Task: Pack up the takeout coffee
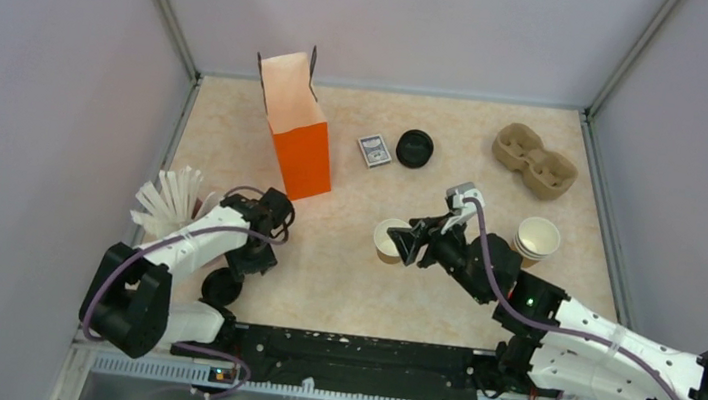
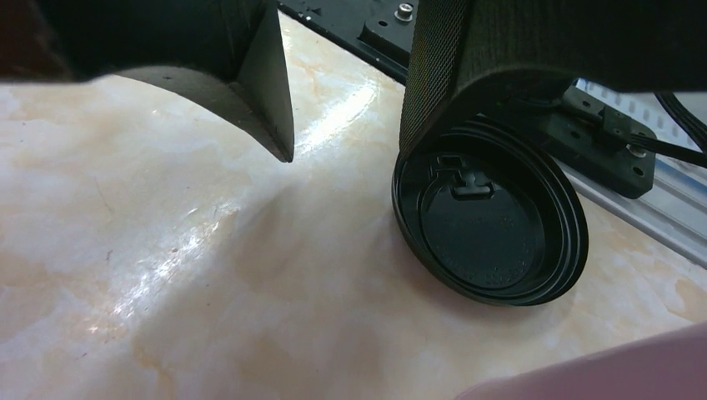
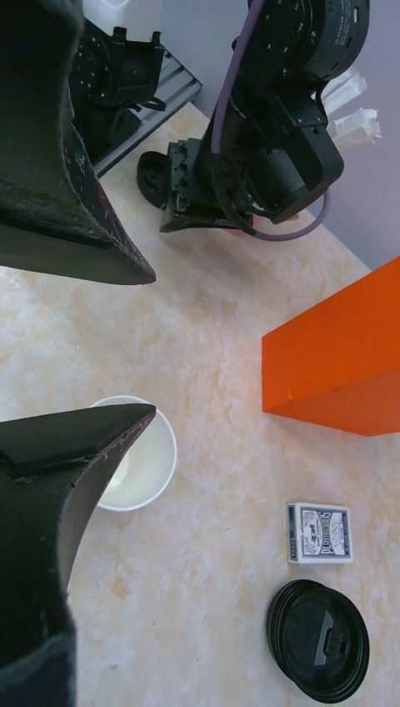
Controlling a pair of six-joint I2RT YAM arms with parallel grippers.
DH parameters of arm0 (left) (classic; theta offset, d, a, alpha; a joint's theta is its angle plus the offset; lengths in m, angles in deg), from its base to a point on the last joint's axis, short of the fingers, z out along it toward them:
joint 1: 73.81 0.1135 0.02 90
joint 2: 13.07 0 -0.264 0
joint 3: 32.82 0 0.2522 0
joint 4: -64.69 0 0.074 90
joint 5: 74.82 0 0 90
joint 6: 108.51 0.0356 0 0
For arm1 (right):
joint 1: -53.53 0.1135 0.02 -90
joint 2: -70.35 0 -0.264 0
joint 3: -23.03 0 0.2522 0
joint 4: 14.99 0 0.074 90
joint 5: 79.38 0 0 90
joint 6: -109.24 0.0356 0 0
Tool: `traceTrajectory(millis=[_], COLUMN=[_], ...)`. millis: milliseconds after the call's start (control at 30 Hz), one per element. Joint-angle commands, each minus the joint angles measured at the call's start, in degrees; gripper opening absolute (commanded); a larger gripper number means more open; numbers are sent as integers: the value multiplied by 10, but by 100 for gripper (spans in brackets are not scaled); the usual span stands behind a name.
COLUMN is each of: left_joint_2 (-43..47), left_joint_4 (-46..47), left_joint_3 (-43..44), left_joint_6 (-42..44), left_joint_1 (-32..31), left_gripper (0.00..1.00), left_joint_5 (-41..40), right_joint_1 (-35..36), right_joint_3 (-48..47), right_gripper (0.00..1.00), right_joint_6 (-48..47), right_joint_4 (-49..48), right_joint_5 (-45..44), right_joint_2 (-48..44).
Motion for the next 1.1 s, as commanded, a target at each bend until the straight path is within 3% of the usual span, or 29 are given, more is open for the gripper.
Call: traceTrajectory(millis=[0,400,833,1067], left_joint_2=[-13,-41,-55,-44], left_joint_4=[22,-15,22,27], left_joint_3=[-5,24,-10,-14], left_joint_6=[-19,-44,-51,-45], left_joint_1=[-2,-2,-3,-4], left_gripper=[57,57,43,17], left_joint_5=[-37,-90,-50,-40], right_joint_1=[-3,-2,-2,-3], right_joint_3=[-16,-16,-17,-17], right_gripper=[54,54,54,54], right_joint_6=[-10,-27,-40,-38], right_joint_4=[-7,12,20,24], right_joint_5=[-16,-30,-45,-41], right_joint_2=[-17,-28,-38,-41])
